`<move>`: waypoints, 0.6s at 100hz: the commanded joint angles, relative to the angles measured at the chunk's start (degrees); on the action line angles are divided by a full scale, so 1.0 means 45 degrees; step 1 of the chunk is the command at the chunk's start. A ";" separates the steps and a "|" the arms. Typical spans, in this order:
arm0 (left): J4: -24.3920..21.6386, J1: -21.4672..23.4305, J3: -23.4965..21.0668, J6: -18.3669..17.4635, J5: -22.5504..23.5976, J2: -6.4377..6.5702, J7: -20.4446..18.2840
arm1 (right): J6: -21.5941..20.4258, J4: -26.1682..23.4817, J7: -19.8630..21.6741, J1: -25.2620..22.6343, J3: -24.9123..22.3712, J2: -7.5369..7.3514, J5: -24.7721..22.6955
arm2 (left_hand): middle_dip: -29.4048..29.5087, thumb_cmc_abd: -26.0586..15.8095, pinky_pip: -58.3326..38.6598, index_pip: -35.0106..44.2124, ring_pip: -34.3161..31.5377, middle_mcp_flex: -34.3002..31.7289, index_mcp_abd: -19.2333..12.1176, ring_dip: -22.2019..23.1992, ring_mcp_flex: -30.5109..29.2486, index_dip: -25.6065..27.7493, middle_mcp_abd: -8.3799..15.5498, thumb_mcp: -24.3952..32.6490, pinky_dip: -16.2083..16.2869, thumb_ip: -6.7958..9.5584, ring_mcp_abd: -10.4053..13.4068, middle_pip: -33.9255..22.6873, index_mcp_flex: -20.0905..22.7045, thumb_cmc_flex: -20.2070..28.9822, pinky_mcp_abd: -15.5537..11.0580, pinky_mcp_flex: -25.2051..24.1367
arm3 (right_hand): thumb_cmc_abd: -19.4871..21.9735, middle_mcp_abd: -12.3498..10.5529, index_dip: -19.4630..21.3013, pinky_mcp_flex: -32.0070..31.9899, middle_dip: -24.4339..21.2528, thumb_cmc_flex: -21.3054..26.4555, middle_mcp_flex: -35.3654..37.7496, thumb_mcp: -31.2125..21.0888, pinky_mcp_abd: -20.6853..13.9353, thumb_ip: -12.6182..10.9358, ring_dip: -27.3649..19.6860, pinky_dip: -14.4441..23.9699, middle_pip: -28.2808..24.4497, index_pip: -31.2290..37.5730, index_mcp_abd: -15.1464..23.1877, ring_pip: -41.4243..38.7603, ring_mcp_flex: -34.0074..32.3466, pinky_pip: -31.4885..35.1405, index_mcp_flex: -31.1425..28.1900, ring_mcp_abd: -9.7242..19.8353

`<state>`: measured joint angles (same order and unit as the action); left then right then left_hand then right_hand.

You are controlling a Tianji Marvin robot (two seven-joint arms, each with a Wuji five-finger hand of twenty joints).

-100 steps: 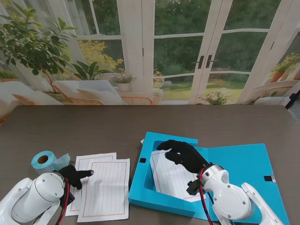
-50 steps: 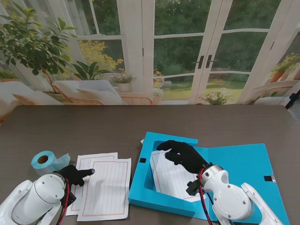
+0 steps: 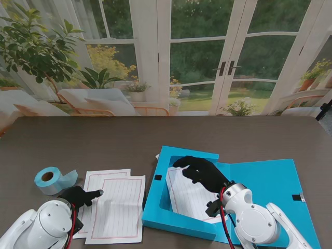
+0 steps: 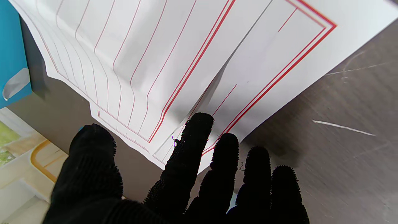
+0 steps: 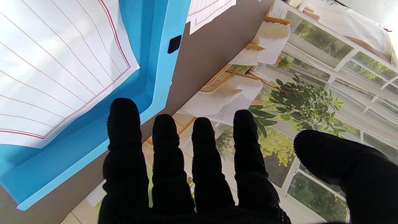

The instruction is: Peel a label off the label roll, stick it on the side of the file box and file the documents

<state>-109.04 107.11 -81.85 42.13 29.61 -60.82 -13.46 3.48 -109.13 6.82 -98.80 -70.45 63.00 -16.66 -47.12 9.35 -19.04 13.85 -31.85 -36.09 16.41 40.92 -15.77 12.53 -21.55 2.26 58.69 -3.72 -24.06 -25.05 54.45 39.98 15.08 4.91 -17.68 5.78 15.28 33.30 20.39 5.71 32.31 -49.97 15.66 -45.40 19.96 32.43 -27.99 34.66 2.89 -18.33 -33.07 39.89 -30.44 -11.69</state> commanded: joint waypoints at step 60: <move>0.0276 -0.0174 0.0456 0.0329 0.0040 -0.0028 -0.0360 | -0.0031 0.0108 0.0131 -0.0092 0.0059 0.0064 0.0046 | 0.0097 -0.0098 0.0270 0.0179 0.0170 0.0352 0.0005 -0.0314 0.0229 -0.0001 0.0183 -0.0401 -0.0160 0.0441 0.0235 -0.0079 0.0245 0.0563 -0.0324 0.0042 | 0.0252 0.0183 -0.0145 -0.5853 -0.0016 0.0059 0.0164 0.0329 0.0021 -0.0377 0.0041 0.0106 0.0030 0.0222 -0.0033 -0.0054 -0.0303 -0.0122 -0.0116 -0.0036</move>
<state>-108.55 105.74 -80.14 43.22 30.08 -60.71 -13.77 3.42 -108.76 6.70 -98.83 -70.32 63.05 -16.48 -47.04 9.35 -19.04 14.04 -32.91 -36.09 16.46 40.70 -14.99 12.45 -21.34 1.42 58.55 -3.54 -24.18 -25.05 54.51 41.23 15.08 4.59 -17.68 5.81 15.22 33.30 20.39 5.72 32.31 -49.97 15.66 -45.41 19.96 32.44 -27.99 35.04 2.86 -18.33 -33.07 39.89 -30.44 -11.73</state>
